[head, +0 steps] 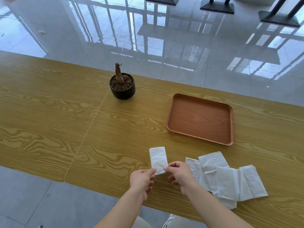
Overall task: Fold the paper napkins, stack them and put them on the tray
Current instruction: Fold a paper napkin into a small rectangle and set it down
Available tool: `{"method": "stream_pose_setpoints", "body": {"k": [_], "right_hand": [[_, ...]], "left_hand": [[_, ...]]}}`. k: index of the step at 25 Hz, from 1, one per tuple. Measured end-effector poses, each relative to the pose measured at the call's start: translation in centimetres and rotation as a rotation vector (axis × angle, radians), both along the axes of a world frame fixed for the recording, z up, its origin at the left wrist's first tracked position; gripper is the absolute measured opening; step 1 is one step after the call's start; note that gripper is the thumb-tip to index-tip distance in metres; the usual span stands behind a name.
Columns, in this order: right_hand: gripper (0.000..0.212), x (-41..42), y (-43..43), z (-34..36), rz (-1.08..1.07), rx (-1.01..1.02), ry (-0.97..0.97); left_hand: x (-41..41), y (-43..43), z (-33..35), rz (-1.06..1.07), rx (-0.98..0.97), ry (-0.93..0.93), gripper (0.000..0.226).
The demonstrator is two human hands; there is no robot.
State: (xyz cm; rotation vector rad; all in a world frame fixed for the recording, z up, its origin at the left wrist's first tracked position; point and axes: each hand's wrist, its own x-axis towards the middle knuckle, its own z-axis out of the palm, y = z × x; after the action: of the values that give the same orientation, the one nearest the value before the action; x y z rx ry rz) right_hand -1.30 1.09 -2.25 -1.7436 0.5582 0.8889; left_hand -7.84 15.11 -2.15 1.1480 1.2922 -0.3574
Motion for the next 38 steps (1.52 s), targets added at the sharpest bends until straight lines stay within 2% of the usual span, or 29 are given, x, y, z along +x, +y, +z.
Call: {"method": "stream_pose_setpoints", "body": {"k": [2, 4, 7, 11, 13, 15, 18, 20, 25, 30, 33, 38], "right_hand": [[0.016, 0.1, 0.1, 0.0, 0.034, -0.016, 0.003], [0.019, 0.2, 0.3, 0.0, 0.059, -0.032, 0.001], [0.015, 0.2, 0.4, 0.0, 0.093, -0.082, -0.034], [0.013, 0.2, 0.7, 0.4, 0.208, -0.083, -0.262], [0.012, 0.4, 1.1, 1.0, 0.241, -0.005, -0.329], [0.011, 0.7, 1.4, 1.5, 0.217, 0.093, -0.325], [0.011, 1.5, 1.5, 1.8, 0.167, 0.146, -0.314], [0.011, 2.2, 1.5, 1.6, 0.107, 0.147, -0.29], [0.013, 3.8, 2.5, 0.4, 0.069, 0.07, -0.242], [0.016, 6.3, 5.2, -0.5, 0.06, 0.019, -0.251], [0.016, 7.9, 6.8, -0.7, 0.076, -0.032, -0.277], [0.019, 8.7, 8.0, -1.5, 0.208, -0.252, -0.263]], "left_hand": [[0.0, 0.1, -0.2, -0.018, 0.008, 0.005, 0.011], [0.0, 0.3, -0.5, -0.064, 0.098, 0.001, 0.008], [-0.1, 0.5, -0.3, -0.164, 0.296, -0.013, 0.013], [-0.4, 0.5, -0.1, -0.302, 0.432, -0.031, 0.03], [-0.1, 0.5, -0.3, -0.303, 0.367, -0.051, 0.041], [0.5, 0.5, 0.0, -0.207, 0.17, -0.075, 0.046], [1.6, 0.9, 0.5, -0.002, -0.199, -0.12, 0.037], [2.1, 1.2, 0.4, 0.083, -0.24, -0.167, 0.028], [4.4, 2.5, 0.1, 0.055, 0.109, -0.247, 0.007], [7.6, 4.8, 0.0, -0.076, 0.335, -0.32, 0.009], [9.0, 6.2, -0.9, -0.167, 0.437, -0.271, 0.01], [9.6, 7.3, -2.0, -0.346, 0.582, -0.128, 0.007]]}}
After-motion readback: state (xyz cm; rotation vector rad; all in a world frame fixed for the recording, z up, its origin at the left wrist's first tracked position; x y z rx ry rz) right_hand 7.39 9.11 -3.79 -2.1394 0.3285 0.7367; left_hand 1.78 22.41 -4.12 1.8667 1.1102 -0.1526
